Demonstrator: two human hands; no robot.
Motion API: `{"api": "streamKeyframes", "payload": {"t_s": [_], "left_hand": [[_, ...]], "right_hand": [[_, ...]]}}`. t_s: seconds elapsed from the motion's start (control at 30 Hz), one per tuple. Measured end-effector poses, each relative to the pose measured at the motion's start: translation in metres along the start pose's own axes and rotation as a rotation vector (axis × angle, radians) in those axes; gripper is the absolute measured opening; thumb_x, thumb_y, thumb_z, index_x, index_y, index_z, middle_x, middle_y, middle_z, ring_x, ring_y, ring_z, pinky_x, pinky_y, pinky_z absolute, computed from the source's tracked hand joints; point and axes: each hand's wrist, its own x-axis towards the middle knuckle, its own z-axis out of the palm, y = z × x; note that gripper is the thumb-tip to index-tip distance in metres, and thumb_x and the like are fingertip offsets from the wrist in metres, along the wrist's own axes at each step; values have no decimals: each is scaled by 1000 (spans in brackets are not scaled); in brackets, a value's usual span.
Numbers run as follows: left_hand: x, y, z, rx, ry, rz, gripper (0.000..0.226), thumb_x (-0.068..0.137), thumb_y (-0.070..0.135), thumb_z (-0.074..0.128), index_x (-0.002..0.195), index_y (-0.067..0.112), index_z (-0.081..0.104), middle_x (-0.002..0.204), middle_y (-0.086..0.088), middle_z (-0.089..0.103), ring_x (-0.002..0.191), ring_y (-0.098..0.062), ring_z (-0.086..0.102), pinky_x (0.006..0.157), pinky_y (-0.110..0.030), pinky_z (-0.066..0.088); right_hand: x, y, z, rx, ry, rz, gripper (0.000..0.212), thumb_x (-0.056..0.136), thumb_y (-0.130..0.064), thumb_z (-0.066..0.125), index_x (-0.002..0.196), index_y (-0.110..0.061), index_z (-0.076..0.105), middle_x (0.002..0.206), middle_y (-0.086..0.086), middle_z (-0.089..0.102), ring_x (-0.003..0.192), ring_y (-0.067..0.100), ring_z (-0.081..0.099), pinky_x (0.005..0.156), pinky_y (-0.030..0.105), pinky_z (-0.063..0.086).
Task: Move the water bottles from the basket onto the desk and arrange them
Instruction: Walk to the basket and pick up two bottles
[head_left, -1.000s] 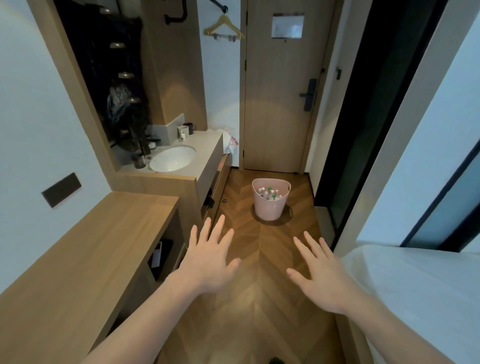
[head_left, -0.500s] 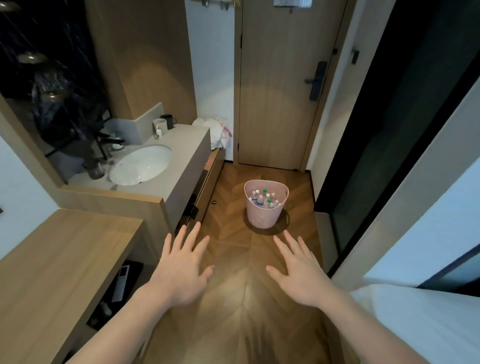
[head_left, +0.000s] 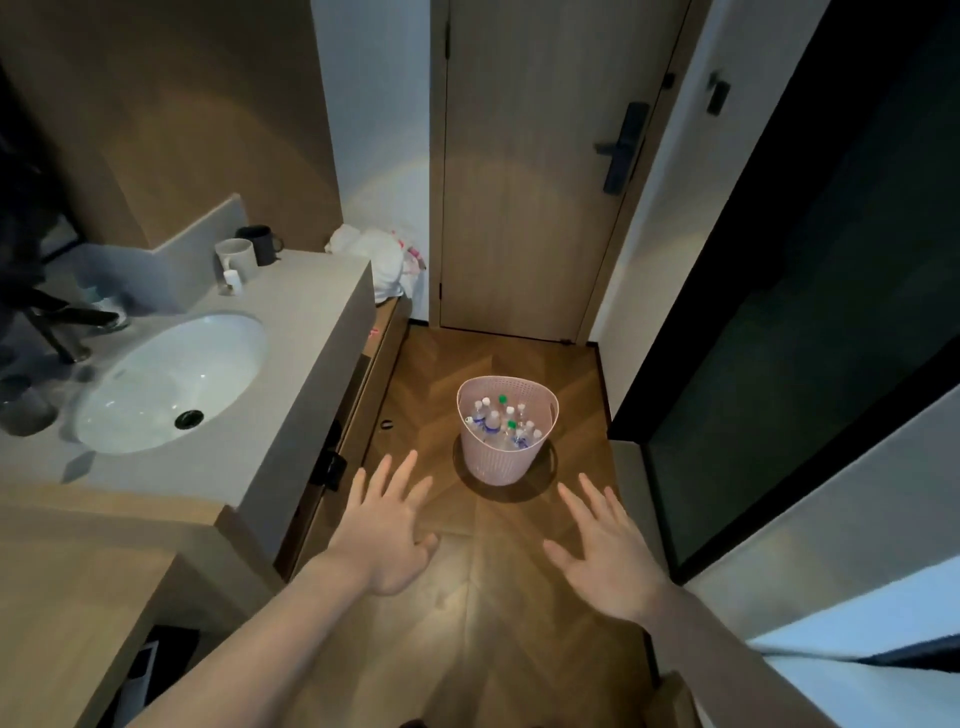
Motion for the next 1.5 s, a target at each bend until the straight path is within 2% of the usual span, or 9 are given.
{"api": "streamKeyframes", "payload": {"t_s": [0.23, 0.6, 0.87, 1.03, 1.3, 1.4, 1.43, 1.5], "left_hand": [[142, 8, -12, 30, -119, 39, 78, 100, 59, 38, 166, 28, 12, 173, -2, -15, 159, -31, -12, 128, -55, -3], [342, 34, -4, -76, -229, -61, 74, 101, 54, 40, 166, 27, 17, 174, -2, -6, 160, -30, -6, 129, -53, 0], [440, 24, 2, -148, -290, -128, 73, 100, 51, 45, 164, 27, 22, 174, -1, 2, 160, -28, 0, 130, -49, 2], [509, 10, 3, -176, -328, -158, 73, 98, 48, 50, 163, 25, 26, 173, -2, 11, 158, -28, 13, 127, -45, 15], [642, -33, 33, -204, -373, -104, 76, 97, 45, 51, 164, 23, 23, 171, -2, 17, 153, -26, 22, 125, -44, 23], [689, -46, 61, -229, -378, -113, 73, 95, 47, 46, 161, 23, 27, 167, -3, 25, 148, -27, 30, 122, -45, 28], [704, -49, 74, -240, -361, -109, 72, 93, 51, 41, 158, 23, 32, 165, -3, 30, 145, -26, 35, 119, -44, 32], [731, -54, 103, -249, -328, -100, 75, 87, 55, 29, 153, 22, 41, 161, -4, 38, 141, -26, 43, 114, -41, 38]], "right_hand": [[100, 30, -20, 89, -38, 119, 80, 104, -63, 46, 168, -40, 3, 176, -10, -12, 163, 22, -12, 131, 49, 5], [307, 109, -47, 162, -172, 52, 78, 105, -53, 52, 169, -35, 11, 177, -7, -8, 163, 24, -10, 133, 49, 7], [444, 124, -57, 118, -269, 5, 78, 103, -48, 57, 168, -35, 14, 177, -6, -3, 164, 25, -5, 132, 48, 10], [517, 122, -58, 120, -315, 40, 78, 104, -45, 57, 167, -36, 13, 177, -6, -1, 164, 25, -3, 131, 49, 11], [639, 128, -28, 170, -346, 119, 78, 103, -39, 61, 167, -34, 19, 176, -7, 10, 163, 21, 10, 130, 46, 19], [681, 142, 1, 208, -300, 96, 73, 98, -32, 65, 163, -24, 34, 170, -2, 31, 157, 22, 29, 125, 40, 33], [696, 147, 13, 227, -280, 85, 69, 97, -33, 65, 160, -23, 40, 165, -3, 39, 154, 22, 36, 124, 39, 38], [726, 158, 40, 200, -267, 43, 60, 100, -37, 61, 156, -28, 43, 163, -8, 43, 152, 20, 40, 120, 41, 45]]}}
